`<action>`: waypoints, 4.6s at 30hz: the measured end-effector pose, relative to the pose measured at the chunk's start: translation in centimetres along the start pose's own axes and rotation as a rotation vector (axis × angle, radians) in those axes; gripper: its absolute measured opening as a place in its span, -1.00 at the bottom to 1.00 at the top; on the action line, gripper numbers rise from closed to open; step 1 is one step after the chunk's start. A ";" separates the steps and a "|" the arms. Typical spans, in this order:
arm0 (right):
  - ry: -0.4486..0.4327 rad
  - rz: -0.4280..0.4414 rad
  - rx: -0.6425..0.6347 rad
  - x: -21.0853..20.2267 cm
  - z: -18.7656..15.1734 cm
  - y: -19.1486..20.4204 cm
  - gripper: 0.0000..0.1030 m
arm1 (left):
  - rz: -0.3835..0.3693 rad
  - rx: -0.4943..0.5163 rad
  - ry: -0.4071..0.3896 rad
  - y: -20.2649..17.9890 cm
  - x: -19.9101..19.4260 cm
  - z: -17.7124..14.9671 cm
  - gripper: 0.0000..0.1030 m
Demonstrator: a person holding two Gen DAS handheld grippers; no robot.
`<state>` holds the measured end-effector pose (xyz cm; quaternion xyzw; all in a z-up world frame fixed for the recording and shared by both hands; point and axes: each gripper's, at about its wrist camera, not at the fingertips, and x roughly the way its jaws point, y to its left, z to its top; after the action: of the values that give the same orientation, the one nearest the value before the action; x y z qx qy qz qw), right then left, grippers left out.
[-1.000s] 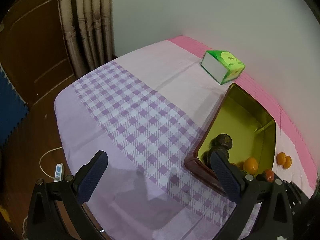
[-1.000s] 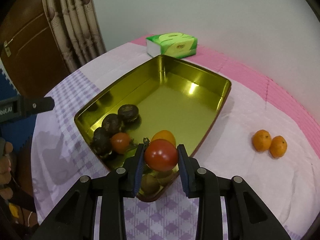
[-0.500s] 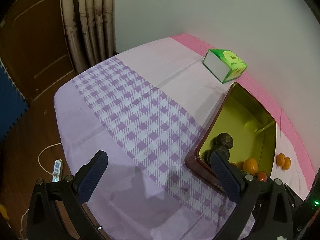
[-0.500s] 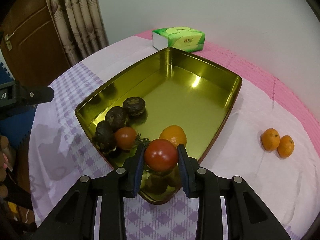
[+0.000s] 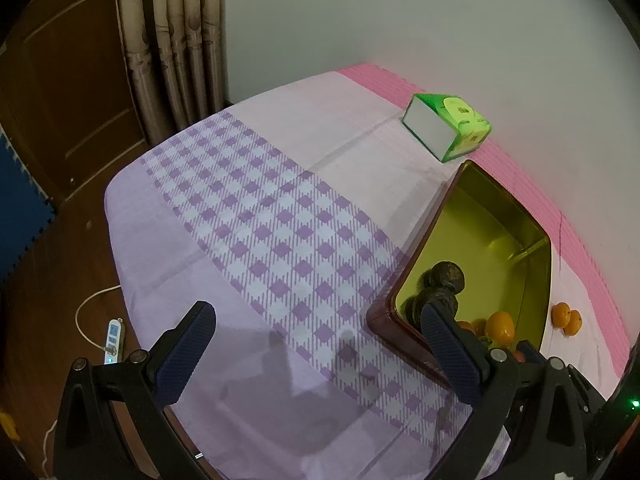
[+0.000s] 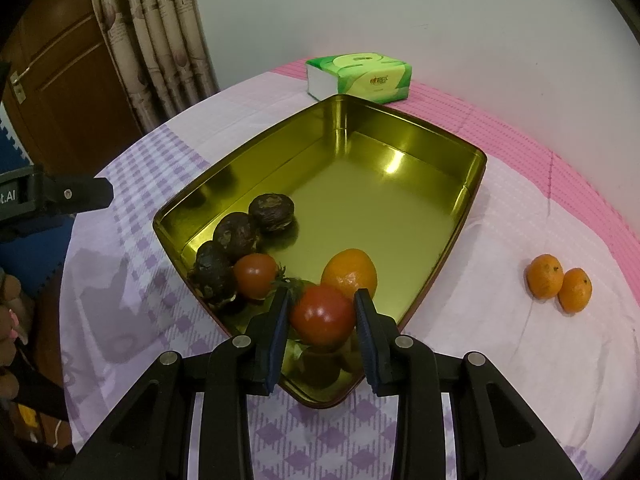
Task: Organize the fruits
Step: 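Carry the red tomato into the tin and open the right tool, then move the left tool toward the pair of oranges, then close the left tool on one orange, then carry the orange into the tin and open the left tool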
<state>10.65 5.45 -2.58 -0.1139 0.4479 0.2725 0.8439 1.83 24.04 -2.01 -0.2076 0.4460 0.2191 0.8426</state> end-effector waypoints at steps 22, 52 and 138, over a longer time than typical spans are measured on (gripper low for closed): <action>-0.112 -0.052 0.129 -4.1 -0.8 -4.6 0.07 | 0.003 0.018 -0.003 -0.2 0.3 -0.2 0.97; -0.021 -0.419 0.434 -5.4 -11.9 -27.4 0.97 | -0.185 0.519 -0.182 -12.1 -3.2 -7.1 0.97; -0.026 -0.375 0.397 -5.7 -12.6 -30.1 1.00 | -0.282 0.800 0.127 -33.1 8.6 -8.8 -0.33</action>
<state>16.28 -26.91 -6.69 -0.0240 0.4528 0.0197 0.8911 18.73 -6.20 -8.70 0.0636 0.5140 -0.1014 0.8494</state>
